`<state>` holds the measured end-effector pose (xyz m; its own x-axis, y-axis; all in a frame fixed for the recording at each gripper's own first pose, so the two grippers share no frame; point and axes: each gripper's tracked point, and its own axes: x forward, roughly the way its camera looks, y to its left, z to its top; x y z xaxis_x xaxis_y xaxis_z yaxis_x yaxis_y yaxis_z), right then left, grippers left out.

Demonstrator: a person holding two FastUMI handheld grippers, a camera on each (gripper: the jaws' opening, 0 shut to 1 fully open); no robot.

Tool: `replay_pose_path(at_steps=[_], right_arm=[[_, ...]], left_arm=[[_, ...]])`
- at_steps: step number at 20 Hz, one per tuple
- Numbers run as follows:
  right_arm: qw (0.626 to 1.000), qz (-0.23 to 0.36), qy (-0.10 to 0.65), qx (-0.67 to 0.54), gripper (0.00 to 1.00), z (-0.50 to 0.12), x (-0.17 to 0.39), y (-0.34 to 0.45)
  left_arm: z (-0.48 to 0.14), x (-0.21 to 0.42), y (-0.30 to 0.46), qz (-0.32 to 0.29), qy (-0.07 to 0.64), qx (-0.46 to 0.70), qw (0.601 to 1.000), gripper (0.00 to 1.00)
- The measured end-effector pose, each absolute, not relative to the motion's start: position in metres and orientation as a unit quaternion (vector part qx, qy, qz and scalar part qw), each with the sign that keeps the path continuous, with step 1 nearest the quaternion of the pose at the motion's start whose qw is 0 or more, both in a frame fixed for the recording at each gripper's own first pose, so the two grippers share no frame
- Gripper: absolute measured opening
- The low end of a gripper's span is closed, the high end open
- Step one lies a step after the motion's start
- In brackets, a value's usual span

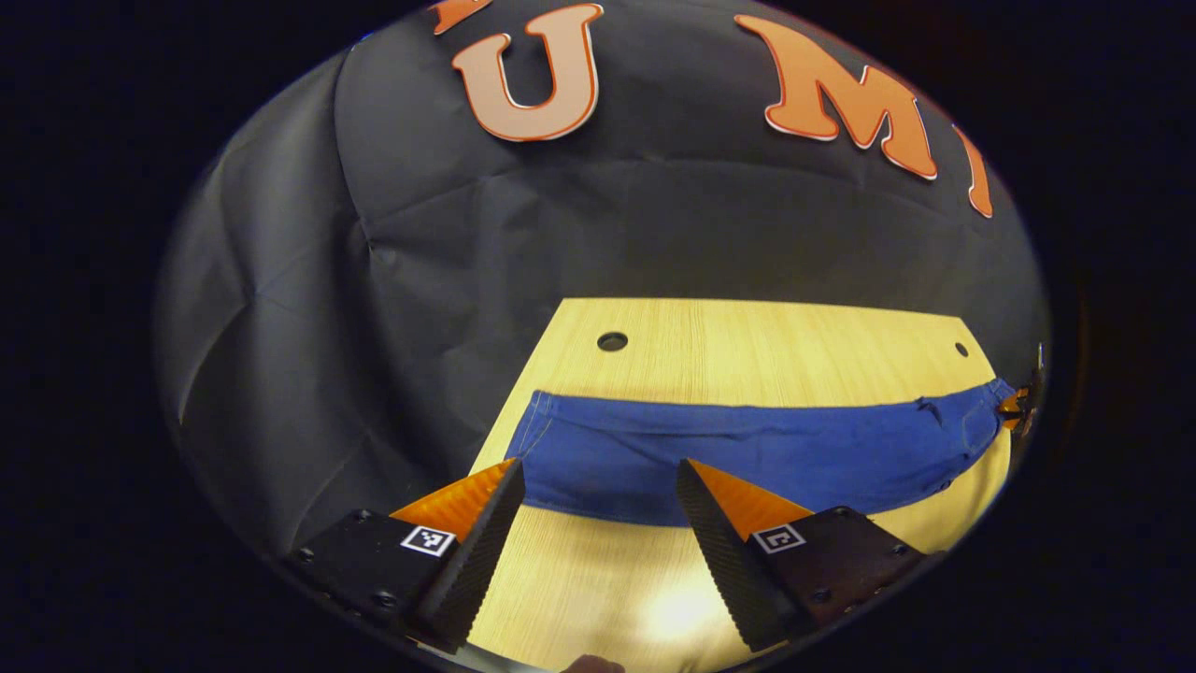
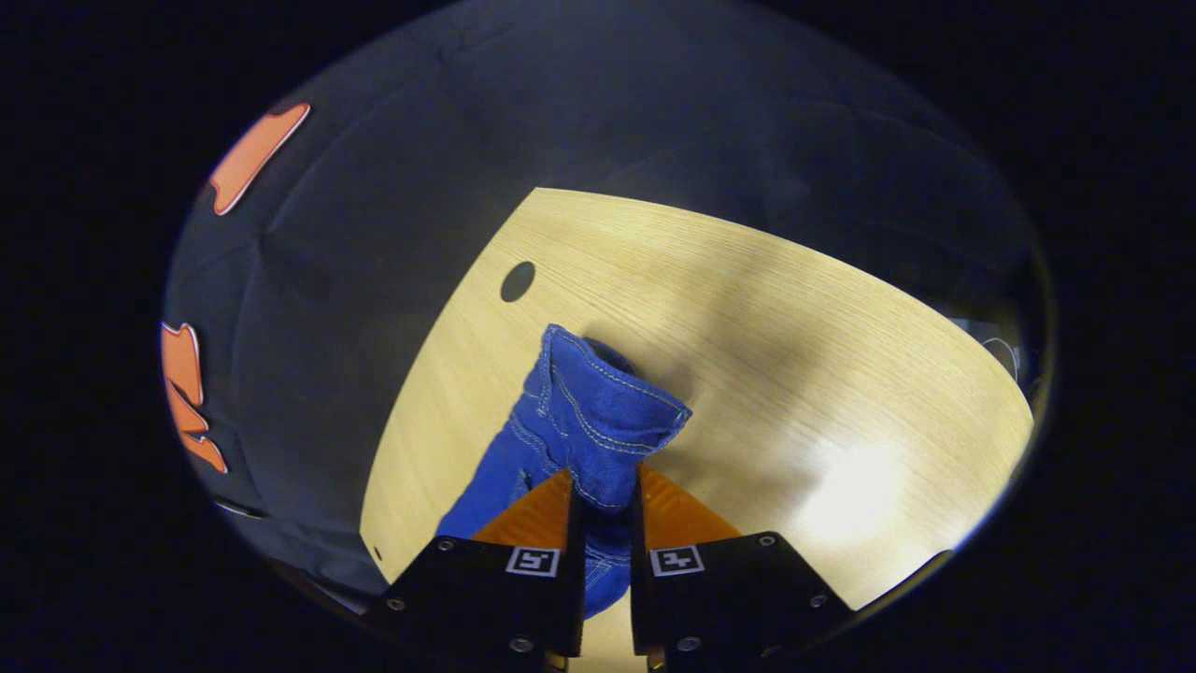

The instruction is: Grasp the waist and the cuffs of the jeans and fold them to make the two legs overlap; first hold the waist and fold one-third of the jeans toward the cuffs, then hold the cuffs and fold the remaining one-third in the same direction to finish folding.

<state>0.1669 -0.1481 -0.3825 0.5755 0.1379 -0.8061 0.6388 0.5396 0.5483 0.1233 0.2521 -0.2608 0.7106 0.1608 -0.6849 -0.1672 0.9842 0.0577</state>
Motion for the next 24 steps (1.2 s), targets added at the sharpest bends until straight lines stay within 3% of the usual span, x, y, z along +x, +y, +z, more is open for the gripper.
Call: replay_pose_path(at_steps=[8, 15, 24], right_arm=[[0.803, -0.085, 0.366, 0.463, 0.21, -0.284, 0.172, -0.08], [0.823, 0.009, 0.36, 0.44, 0.21, -0.227, 0.178, 0.027], [0.851, 0.055, 0.397, 0.34, 0.21, -0.227, 0.173, 0.133]], left_arm=[[-0.269, 0.154, 0.272, 0.07, 0.341, 0.002, 0.938, 1.0], [-0.282, 0.163, 0.31, 0.075, 0.335, 0.001, 0.939, 1.0], [-0.3, 0.168, 0.336, 0.064, 0.331, -0.021, 0.941, 1.0]])
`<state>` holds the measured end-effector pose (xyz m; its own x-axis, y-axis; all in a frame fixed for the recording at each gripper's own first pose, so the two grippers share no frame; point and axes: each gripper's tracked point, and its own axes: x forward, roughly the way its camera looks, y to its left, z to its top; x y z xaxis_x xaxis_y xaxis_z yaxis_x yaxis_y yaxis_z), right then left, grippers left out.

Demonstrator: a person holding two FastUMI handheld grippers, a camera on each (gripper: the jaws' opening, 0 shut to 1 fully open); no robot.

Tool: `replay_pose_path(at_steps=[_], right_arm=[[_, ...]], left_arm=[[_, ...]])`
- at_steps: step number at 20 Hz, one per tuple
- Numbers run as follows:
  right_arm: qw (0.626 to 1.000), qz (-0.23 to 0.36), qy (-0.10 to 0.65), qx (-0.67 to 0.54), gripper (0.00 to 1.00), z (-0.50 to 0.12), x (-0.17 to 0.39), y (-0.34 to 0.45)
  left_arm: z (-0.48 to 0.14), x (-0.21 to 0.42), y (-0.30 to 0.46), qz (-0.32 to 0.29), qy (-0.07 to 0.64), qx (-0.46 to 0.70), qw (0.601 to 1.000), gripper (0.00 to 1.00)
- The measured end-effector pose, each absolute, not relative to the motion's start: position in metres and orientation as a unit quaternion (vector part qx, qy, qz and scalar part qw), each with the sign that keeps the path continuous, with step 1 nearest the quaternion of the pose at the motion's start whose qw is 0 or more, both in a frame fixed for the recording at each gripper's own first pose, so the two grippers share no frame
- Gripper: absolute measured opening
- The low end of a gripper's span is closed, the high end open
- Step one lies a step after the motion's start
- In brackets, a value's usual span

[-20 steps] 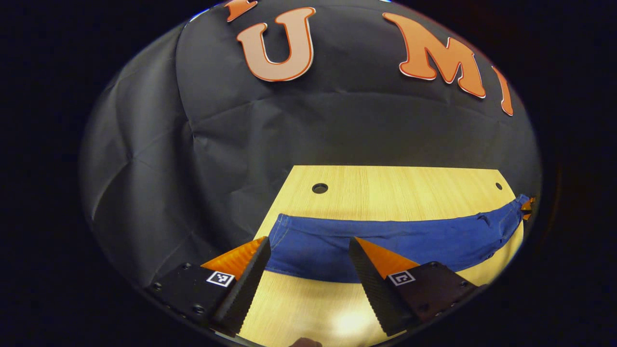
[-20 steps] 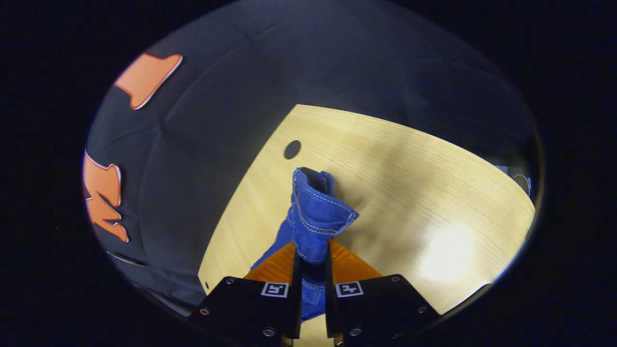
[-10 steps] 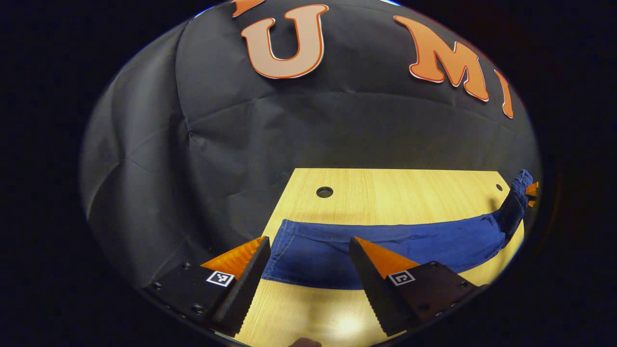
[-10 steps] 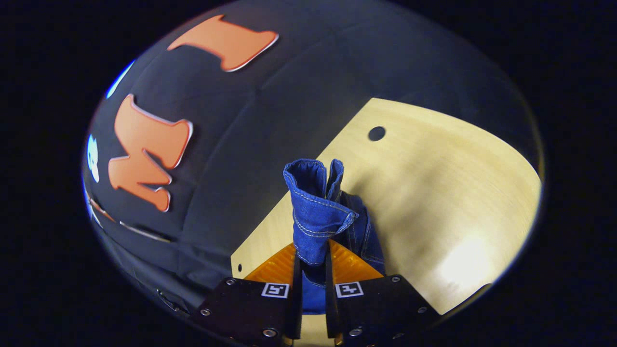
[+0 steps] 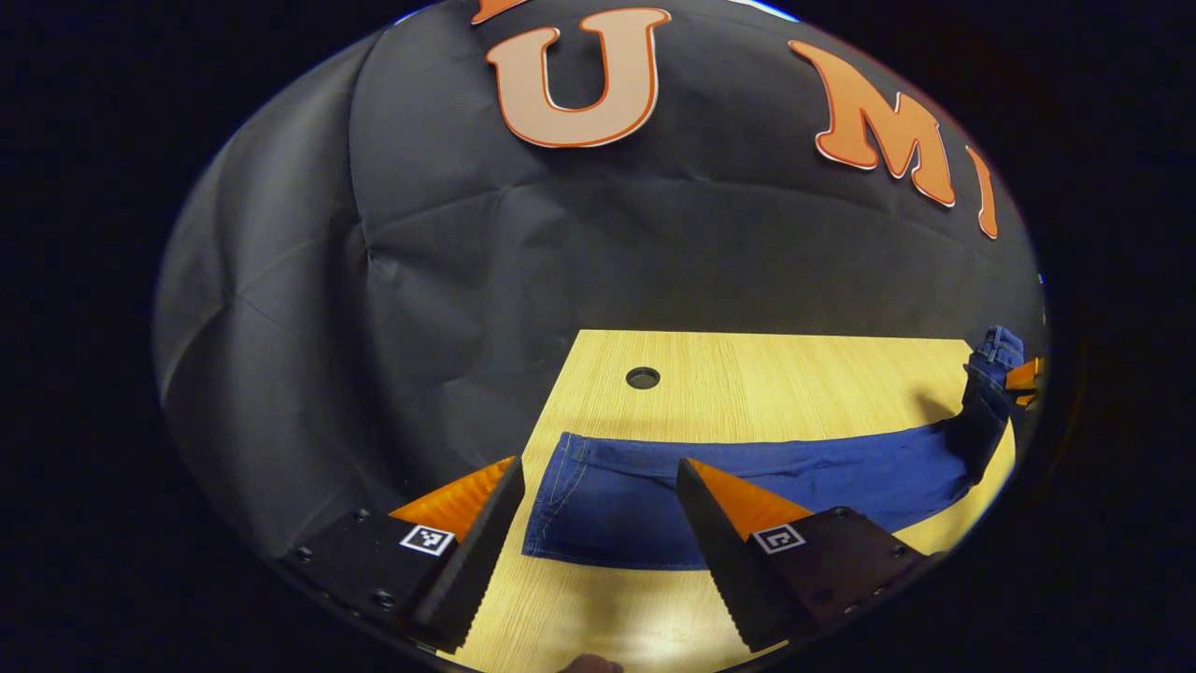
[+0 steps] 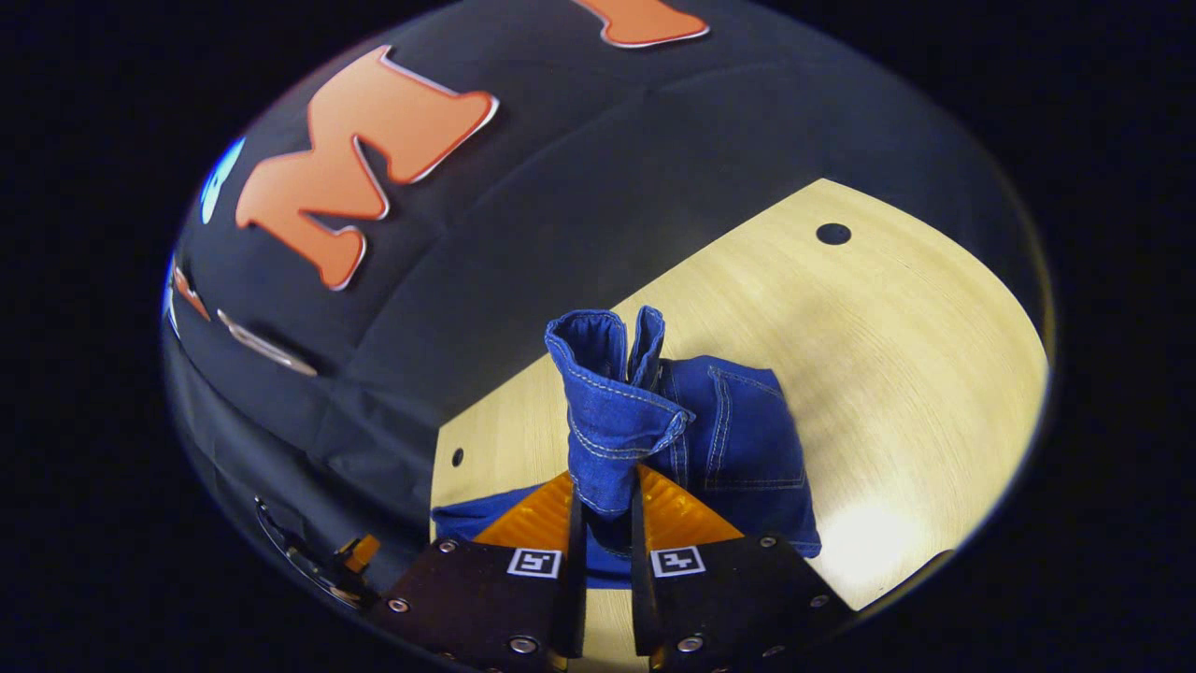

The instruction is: Grasp the waist and the cuffs of the jeans and fold them to make the two legs overlap; first hold the waist and fold one-third of the jeans toward the cuffs, then hold the cuffs and fold the remaining one-third in the same direction to finish folding.

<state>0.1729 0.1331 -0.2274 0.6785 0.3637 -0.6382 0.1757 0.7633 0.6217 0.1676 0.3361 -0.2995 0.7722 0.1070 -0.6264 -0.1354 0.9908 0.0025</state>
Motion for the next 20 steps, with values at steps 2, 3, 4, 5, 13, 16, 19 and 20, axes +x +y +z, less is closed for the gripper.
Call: replay_pose_path(at_steps=[2, 3, 4, 5, 13, 16, 19, 20], right_arm=[[0.853, 0.054, 0.408, 0.321, 0.21, -0.235, 0.171, 0.148], [0.853, 0.054, 0.415, 0.311, 0.2, -0.24, 0.168, 0.155], [0.853, 0.05, 0.424, 0.302, 0.2, -0.247, 0.167, 0.163], [0.851, 0.049, 0.432, 0.294, 0.21, -0.254, 0.166, 0.172], [0.808, 0.063, 0.498, 0.309, 0.63, -0.295, 0.13, 0.254], [0.81, 0.059, 0.501, 0.3, 0.85, -0.301, 0.127, 0.254], [0.819, 0.048, 0.492, 0.291, 0.9, -0.294, 0.127, 0.248], [0.823, 0.044, 0.486, 0.291, 0.91, -0.29, 0.127, 0.244]], left_arm=[[-0.308, 0.166, 0.343, 0.064, 0.338, -0.033, 0.938, 1.0], [-0.312, 0.166, 0.347, 0.066, 0.342, -0.04, 0.937, 1.0], [-0.318, 0.167, 0.351, 0.064, 0.346, -0.048, 0.935, 1.0], [-0.324, 0.167, 0.355, 0.063, 0.351, -0.055, 0.933, 1.0], [-0.385, 0.181, 0.378, 0.059, 0.395, -0.106, 0.91, 1.0], [-0.411, 0.178, 0.388, 0.049, 0.415, -0.13, 0.899, 1.0], [-0.443, 0.18, 0.393, 0.043, 0.44, -0.162, 0.882, 1.0], [-0.451, 0.177, 0.391, 0.036, 0.45, -0.173, 0.875, 1.0]])
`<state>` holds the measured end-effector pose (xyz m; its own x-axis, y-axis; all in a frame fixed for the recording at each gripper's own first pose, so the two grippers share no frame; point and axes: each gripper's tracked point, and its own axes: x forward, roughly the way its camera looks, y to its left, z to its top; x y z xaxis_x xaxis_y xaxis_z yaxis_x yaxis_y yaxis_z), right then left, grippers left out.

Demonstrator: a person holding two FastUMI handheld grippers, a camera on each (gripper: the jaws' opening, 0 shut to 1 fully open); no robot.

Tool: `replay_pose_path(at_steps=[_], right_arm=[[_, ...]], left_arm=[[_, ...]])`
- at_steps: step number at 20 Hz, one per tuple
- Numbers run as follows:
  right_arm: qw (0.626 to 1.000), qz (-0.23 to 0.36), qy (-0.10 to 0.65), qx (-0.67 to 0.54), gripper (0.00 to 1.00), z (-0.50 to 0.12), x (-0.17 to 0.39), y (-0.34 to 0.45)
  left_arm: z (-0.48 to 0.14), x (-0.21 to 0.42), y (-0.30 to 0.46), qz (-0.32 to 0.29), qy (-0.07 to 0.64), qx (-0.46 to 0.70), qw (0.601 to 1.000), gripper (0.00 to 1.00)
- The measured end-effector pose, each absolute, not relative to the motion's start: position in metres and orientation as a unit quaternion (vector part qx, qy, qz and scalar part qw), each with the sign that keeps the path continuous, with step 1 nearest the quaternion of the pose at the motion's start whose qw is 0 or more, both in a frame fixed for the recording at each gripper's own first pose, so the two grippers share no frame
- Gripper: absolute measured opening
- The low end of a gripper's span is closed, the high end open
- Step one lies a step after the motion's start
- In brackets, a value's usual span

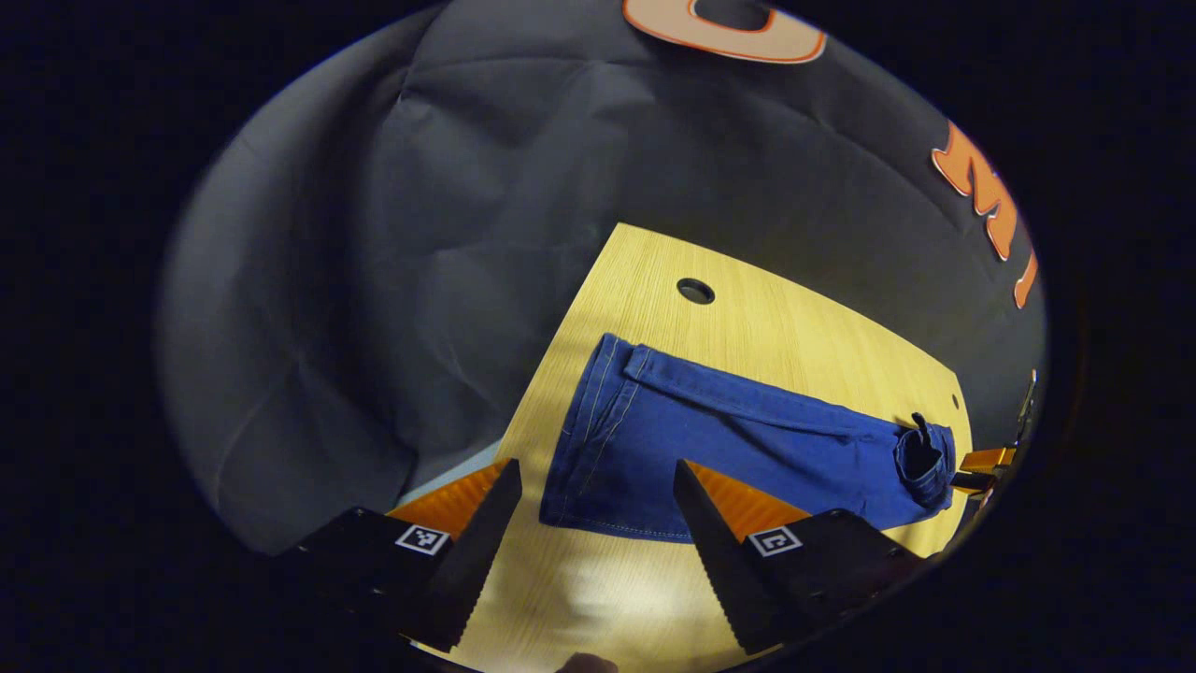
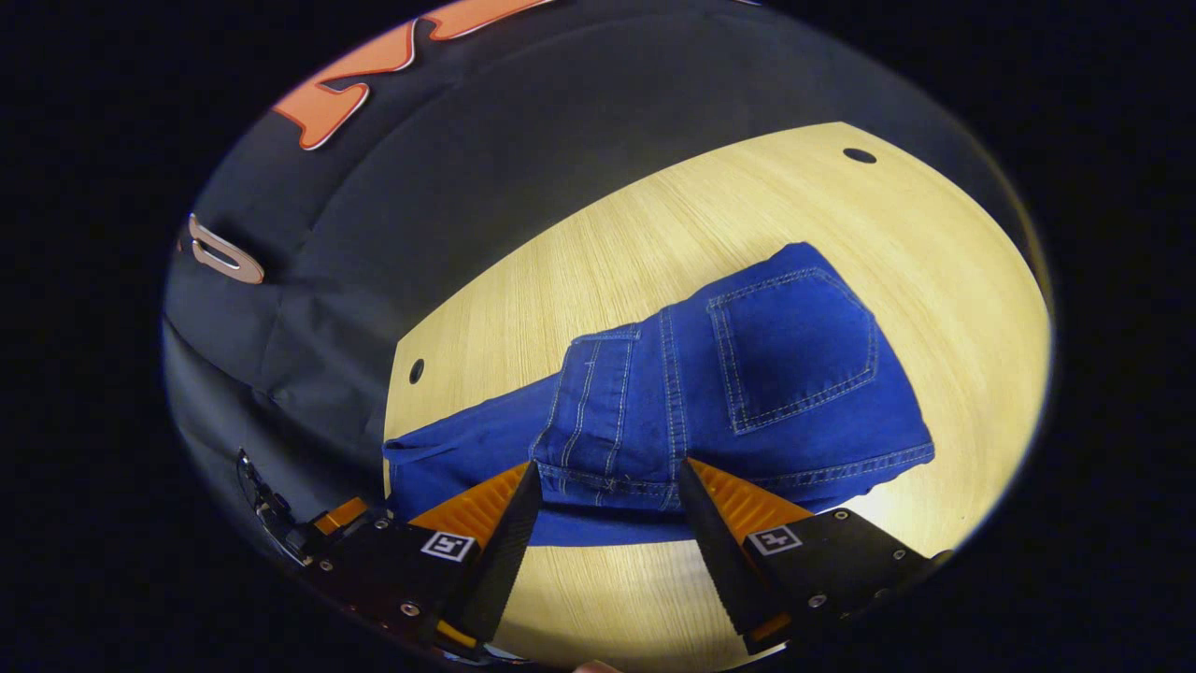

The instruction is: Grasp the waist and the cuffs of the jeans and fold them to make the two legs overlap; first hold the waist and fold one-third of the jeans toward the cuffs, then hold the cuffs and fold the remaining one-third in the same direction to finish folding.

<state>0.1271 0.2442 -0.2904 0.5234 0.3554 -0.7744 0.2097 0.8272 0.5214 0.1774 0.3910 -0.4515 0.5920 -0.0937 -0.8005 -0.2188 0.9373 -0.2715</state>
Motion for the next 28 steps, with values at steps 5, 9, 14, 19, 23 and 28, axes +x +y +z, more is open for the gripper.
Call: replay_pose_path(at_steps=[5, 9, 14, 19, 23, 28], right_arm=[[0.837, 0.033, 0.464, 0.287, 0.91, -0.267, 0.12, 0.226], [0.841, 0.023, 0.456, 0.29, 0.91, -0.259, 0.115, 0.213], [0.842, 0.017, 0.451, 0.296, 0.91, -0.256, 0.113, 0.198], [0.846, 0.023, 0.443, 0.297, 0.91, -0.249, 0.12, 0.185], [0.852, 0.025, 0.432, 0.294, 0.9, -0.243, 0.122, 0.169], [0.873, 0.023, 0.408, 0.265, 0.92, -0.23, 0.123, 0.143]], left_arm=[[-0.492, 0.183, 0.389, 0.028, 0.471, -0.205, 0.857, 0.98], [-0.502, 0.192, 0.394, 0.054, 0.464, -0.213, 0.858, 0.96], [-0.51, 0.188, 0.385, 0.071, 0.465, -0.094, 0.877, 0.86], [-0.471, 0.163, 0.361, 0.095, 0.457, -0.134, 0.874, 0.46], [-0.476, 0.197, 0.353, 0.072, 0.457, -0.157, 0.872, 0.17], [-0.418, 0.201, 0.335, 0.05, 0.413, -0.189, 0.89, 0.07]])
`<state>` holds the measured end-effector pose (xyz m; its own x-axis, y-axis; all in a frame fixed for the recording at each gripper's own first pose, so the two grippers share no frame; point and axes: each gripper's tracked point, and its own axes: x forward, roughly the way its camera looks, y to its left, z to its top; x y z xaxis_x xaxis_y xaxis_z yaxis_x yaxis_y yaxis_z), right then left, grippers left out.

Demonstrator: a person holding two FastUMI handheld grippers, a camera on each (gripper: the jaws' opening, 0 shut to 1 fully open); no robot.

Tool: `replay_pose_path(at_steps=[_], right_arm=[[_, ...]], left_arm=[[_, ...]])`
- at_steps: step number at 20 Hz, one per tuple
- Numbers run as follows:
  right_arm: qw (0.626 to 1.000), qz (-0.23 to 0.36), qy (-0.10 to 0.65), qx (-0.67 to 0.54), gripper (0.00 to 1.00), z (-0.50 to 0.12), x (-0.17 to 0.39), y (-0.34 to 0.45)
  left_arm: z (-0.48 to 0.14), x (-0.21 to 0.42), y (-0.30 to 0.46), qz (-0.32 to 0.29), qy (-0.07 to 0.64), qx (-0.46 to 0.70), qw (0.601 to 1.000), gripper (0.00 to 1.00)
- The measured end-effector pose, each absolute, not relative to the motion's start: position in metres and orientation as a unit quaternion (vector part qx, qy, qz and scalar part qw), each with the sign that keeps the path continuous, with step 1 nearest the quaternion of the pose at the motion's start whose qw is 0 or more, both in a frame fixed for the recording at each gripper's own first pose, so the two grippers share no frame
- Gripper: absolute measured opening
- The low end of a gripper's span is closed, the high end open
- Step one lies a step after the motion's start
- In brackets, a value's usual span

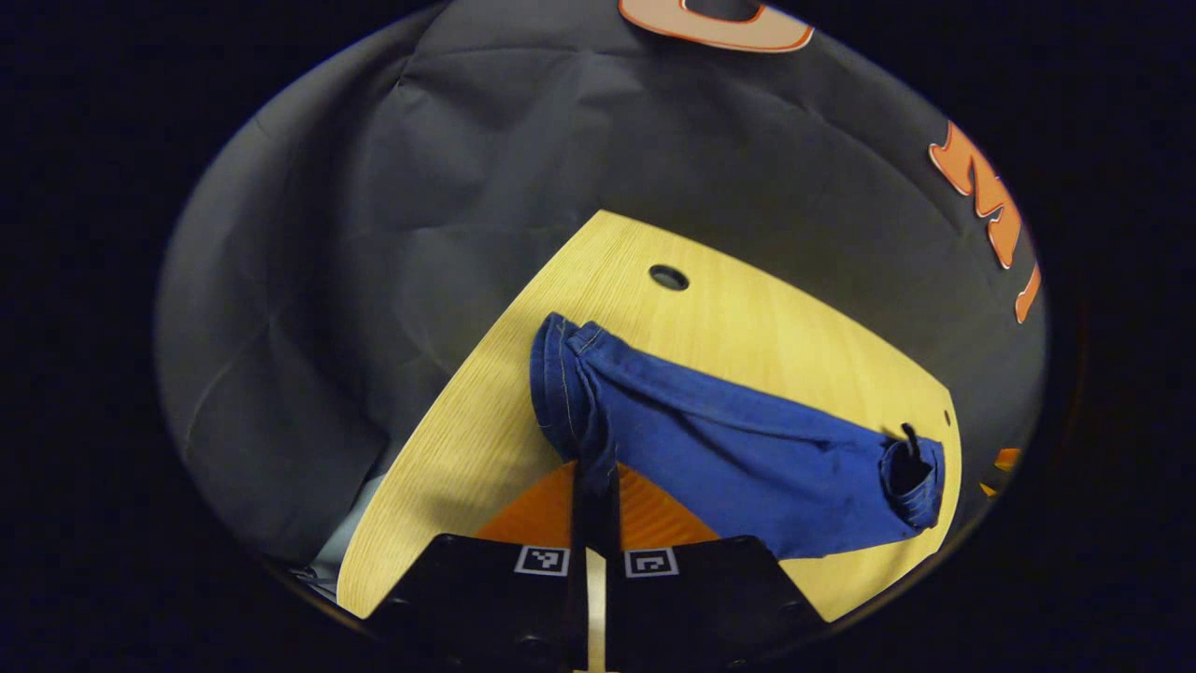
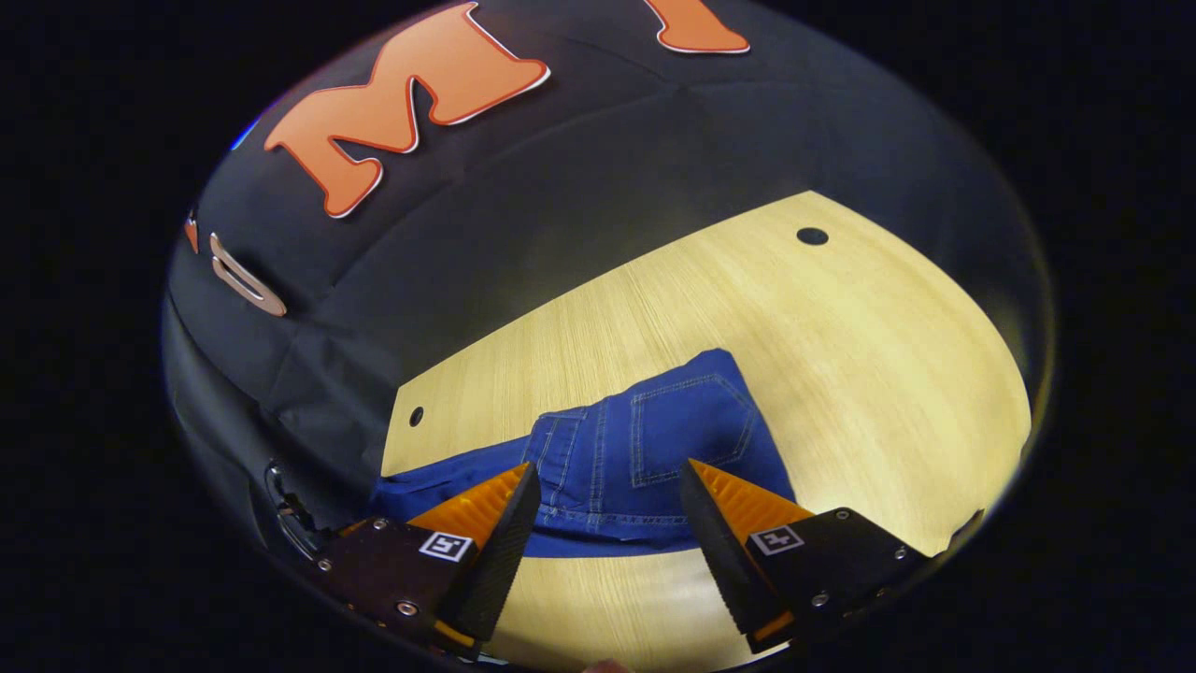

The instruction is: Grasp the waist and the cuffs of the jeans and fold them to make the two legs overlap; first hold the waist and fold one-third of the jeans toward the cuffs, then hold the cuffs and fold the remaining one-third in the same direction to finish folding.

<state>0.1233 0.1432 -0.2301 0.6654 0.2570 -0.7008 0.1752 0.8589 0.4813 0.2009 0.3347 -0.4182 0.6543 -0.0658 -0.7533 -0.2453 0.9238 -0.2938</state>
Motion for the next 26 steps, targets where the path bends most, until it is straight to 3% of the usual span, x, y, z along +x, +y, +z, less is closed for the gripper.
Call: replay_pose_path(at_steps=[4, 17, 26], right_arm=[[0.885, 0.028, 0.395, 0.245, 0.99, -0.223, 0.121, 0.125], [0.919, 0.065, 0.35, 0.17, 0.98, -0.201, 0.113, 0.097], [0.93, 0.076, 0.335, 0.135, 0.98, -0.198, 0.096, 0.066]], left_arm=[[-0.35, 0.218, 0.309, 0.023, 0.361, -0.205, 0.91, 0.07], [-0.183, 0.241, 0.154, -0.115, 0.269, -0.183, 0.939, 0.07], [-0.152, 0.24, 0.013, -0.2, 0.269, -0.141, 0.931, 0.07]])
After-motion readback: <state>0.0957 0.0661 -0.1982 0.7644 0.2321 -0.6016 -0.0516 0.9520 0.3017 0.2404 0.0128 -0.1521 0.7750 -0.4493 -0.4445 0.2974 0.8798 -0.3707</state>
